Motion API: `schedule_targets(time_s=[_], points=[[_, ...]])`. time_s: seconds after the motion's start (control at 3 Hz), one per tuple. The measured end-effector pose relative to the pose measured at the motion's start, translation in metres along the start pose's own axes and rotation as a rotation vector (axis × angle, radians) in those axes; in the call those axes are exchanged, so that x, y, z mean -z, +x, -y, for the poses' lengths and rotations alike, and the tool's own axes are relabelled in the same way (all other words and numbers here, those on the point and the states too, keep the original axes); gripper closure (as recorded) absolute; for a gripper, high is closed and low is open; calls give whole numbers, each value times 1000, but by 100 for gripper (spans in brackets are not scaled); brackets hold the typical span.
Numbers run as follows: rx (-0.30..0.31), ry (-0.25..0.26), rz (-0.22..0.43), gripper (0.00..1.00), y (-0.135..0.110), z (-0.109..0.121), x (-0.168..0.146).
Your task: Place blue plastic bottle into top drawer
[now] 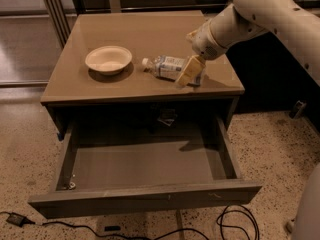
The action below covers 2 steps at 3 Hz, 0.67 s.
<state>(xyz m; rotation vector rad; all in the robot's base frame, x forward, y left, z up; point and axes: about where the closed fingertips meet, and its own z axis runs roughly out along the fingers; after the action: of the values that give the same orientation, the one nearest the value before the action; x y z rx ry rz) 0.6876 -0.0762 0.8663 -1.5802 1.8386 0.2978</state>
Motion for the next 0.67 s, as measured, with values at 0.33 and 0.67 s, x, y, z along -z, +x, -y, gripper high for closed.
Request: schedule_targets(time_s=[0.33,0.67], points=[[-8,-61,-66,0,1,-13,-21],[-19,-87,-97,0,5,-17,-31]])
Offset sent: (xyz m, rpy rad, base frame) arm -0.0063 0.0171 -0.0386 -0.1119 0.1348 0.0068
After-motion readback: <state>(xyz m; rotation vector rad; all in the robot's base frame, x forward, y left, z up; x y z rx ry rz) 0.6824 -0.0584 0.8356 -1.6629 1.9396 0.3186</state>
